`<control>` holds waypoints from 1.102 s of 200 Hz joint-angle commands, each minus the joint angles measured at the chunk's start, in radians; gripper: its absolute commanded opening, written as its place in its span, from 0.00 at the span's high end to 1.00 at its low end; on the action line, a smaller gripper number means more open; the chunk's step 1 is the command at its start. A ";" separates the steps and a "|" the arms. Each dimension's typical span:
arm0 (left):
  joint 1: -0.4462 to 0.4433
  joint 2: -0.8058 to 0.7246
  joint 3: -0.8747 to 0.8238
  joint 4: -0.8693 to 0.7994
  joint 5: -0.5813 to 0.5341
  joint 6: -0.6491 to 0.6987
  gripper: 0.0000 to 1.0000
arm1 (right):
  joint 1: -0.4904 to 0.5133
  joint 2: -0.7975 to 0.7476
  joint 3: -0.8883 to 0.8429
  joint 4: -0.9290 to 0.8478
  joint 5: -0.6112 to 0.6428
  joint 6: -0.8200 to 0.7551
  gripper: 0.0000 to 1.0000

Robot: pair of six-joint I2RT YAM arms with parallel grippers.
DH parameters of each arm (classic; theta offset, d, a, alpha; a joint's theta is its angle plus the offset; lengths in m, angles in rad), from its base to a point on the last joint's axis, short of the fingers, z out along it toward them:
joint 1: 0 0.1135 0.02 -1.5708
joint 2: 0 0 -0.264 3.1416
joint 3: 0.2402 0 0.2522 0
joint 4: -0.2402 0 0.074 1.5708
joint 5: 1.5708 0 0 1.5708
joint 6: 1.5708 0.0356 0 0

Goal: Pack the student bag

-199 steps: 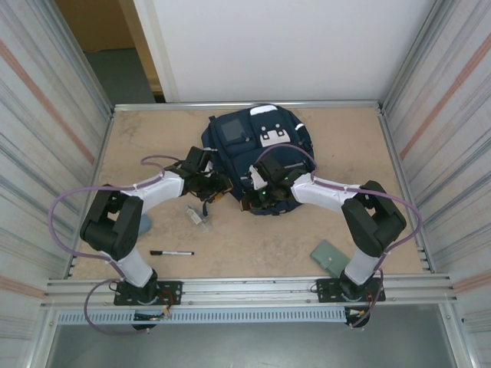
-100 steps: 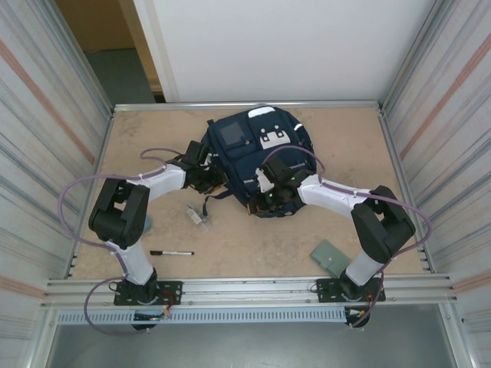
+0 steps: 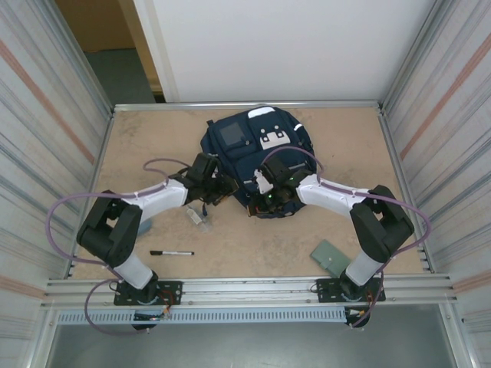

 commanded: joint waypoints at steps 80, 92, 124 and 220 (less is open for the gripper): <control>0.000 0.026 -0.073 0.115 -0.135 -0.083 1.00 | 0.005 0.044 0.087 -0.217 -0.015 -0.056 1.00; 0.016 0.016 -0.055 0.077 -0.147 -0.030 1.00 | -0.004 0.044 0.097 -0.284 0.005 -0.083 1.00; 0.064 0.010 0.021 -0.043 -0.125 0.122 1.00 | -0.056 0.039 0.096 -0.414 0.084 -0.130 1.00; 0.311 0.228 0.309 -0.143 0.032 0.314 0.95 | -0.206 -0.012 0.046 -0.444 0.120 -0.183 1.00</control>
